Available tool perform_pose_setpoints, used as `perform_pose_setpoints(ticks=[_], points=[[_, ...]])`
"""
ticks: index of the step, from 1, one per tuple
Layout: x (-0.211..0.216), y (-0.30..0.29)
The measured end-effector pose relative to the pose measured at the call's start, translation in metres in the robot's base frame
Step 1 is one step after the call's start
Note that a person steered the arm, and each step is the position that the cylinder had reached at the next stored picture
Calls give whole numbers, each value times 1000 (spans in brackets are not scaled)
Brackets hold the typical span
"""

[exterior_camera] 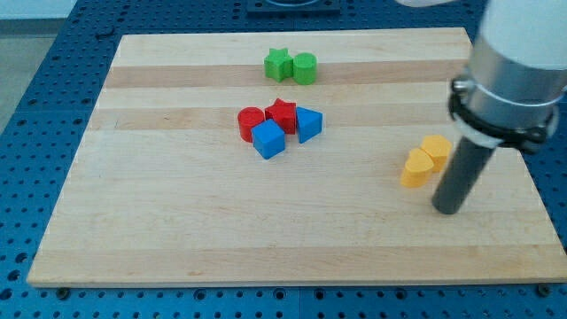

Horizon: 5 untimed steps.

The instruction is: Point at the yellow hexagon

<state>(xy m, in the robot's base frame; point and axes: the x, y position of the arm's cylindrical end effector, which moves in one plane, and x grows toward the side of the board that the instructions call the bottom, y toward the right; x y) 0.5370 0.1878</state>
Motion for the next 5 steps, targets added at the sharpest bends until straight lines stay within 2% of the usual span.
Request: perform_pose_setpoints(ticks=[3, 4, 5], points=[[-44, 7], [-47, 4], [-29, -4]])
